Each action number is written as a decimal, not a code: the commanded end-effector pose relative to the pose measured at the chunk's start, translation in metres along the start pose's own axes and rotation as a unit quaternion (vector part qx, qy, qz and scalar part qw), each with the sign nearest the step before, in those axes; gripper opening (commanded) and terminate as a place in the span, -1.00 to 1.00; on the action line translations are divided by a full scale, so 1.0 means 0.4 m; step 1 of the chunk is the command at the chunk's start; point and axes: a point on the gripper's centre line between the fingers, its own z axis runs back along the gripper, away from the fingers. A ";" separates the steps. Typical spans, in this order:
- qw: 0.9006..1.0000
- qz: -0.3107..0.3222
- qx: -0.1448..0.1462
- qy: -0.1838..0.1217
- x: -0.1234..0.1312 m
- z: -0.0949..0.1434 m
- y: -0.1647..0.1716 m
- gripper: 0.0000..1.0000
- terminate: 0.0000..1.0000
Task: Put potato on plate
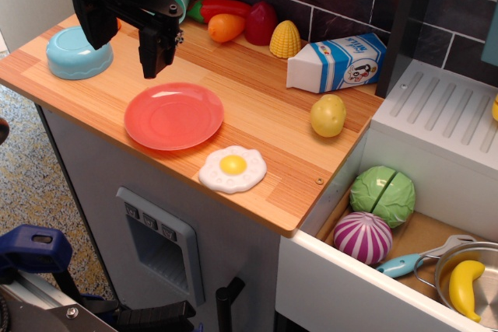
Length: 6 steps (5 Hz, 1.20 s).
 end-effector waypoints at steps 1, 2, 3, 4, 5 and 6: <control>1.000 0.000 0.000 0.000 0.000 0.000 0.000 1.00 -1.00; 1.000 0.019 -0.021 0.003 0.070 -0.018 -0.083 1.00 -1.00; 0.999 0.011 0.014 -0.033 0.117 -0.042 -0.178 1.00 -1.00; 0.998 0.021 0.028 -0.050 0.180 -0.068 -0.283 1.00 -1.00; 0.997 0.025 0.039 -0.065 0.224 -0.083 -0.343 1.00 -1.00; 0.997 0.022 0.039 -0.070 0.261 -0.097 -0.367 1.00 -1.00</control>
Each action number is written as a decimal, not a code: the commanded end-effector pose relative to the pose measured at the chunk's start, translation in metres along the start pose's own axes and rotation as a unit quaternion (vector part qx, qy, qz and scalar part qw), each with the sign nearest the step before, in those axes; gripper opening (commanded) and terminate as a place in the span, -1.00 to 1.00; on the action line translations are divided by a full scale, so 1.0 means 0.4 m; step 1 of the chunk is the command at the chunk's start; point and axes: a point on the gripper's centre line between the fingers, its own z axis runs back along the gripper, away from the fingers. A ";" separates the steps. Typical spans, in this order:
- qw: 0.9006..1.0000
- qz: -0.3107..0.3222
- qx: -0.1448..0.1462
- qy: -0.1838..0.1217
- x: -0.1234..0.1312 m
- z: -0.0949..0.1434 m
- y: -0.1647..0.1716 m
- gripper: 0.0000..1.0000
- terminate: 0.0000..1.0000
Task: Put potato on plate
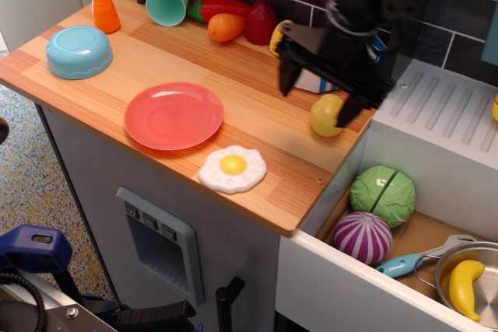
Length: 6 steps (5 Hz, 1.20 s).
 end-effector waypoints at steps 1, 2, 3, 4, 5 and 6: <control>0.999 0.012 -0.021 -0.025 0.059 0.003 -0.009 1.00 -1.00; 0.999 0.006 -0.026 -0.026 0.074 -0.023 0.004 1.00 -1.00; 0.999 0.014 -0.045 -0.023 0.079 -0.043 0.003 1.00 -1.00; 0.997 0.030 -0.068 -0.013 0.068 -0.067 0.008 1.00 -1.00; 0.995 0.048 -0.086 -0.003 0.063 -0.083 0.012 1.00 -1.00; 0.994 0.053 -0.095 0.004 0.068 -0.089 0.017 -1.00 -1.00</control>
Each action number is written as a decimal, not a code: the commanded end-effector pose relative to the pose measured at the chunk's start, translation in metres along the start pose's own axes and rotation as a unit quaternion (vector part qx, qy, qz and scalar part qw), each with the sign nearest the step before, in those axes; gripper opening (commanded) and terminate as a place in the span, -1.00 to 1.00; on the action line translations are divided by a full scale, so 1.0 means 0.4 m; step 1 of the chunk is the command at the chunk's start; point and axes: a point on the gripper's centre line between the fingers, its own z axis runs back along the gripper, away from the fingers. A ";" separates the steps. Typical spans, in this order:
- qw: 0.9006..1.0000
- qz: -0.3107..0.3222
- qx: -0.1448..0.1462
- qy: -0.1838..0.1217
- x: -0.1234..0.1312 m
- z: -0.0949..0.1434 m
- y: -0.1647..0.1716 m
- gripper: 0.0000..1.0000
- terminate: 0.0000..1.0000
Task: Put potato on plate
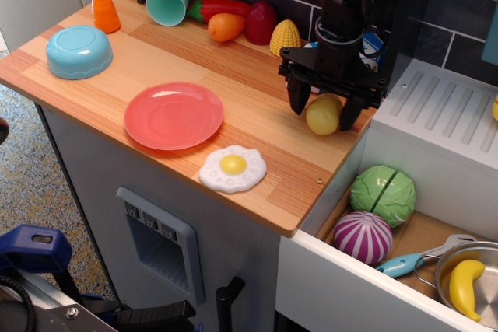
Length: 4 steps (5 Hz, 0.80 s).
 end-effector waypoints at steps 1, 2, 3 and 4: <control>1.000 0.002 -0.001 -0.017 0.026 0.033 0.007 -1.00 -1.00; 0.999 -0.020 0.029 -0.008 0.013 0.081 0.072 -1.00 -1.00; 0.995 -0.057 0.081 -0.031 -0.011 0.122 0.181 -1.00 -1.00; 0.994 -0.069 0.085 -0.024 -0.031 0.139 0.249 -1.00 -1.00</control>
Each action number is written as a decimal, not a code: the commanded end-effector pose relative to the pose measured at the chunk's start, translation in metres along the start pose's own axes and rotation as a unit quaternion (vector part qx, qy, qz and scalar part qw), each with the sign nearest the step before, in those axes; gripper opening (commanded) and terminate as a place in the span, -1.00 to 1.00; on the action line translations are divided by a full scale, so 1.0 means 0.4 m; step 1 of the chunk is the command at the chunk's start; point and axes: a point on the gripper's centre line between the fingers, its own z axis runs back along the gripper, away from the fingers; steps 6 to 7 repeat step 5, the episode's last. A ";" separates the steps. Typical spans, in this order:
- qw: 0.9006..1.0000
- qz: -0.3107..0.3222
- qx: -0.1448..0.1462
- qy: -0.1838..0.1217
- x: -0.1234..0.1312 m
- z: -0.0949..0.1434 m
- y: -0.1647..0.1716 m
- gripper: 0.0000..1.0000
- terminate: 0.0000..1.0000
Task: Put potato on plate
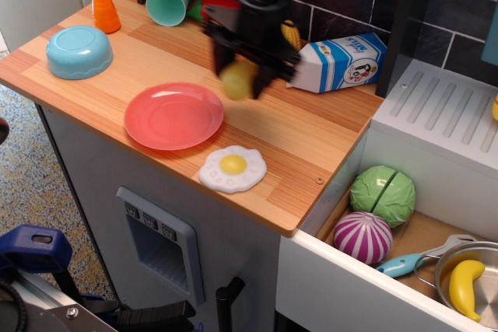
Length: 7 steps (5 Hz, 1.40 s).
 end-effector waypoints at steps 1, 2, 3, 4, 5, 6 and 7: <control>1.000 -0.004 0.005 -0.022 -0.011 0.030 0.092 -1.00 -1.00; 1.000 -0.011 -0.015 -0.017 -0.017 0.006 0.096 -1.00 -1.00; 1.000 0.005 -0.006 -0.021 -0.044 -0.009 0.064 1.00 -1.00; 1.000 0.005 -0.006 -0.021 -0.044 -0.009 0.064 1.00 -1.00; 1.000 0.005 -0.006 -0.021 -0.044 -0.009 0.064 1.00 1.00; 1.000 0.005 -0.006 -0.021 -0.044 -0.009 0.064 1.00 1.00; 1.000 0.005 -0.006 -0.021 -0.044 -0.009 0.064 1.00 1.00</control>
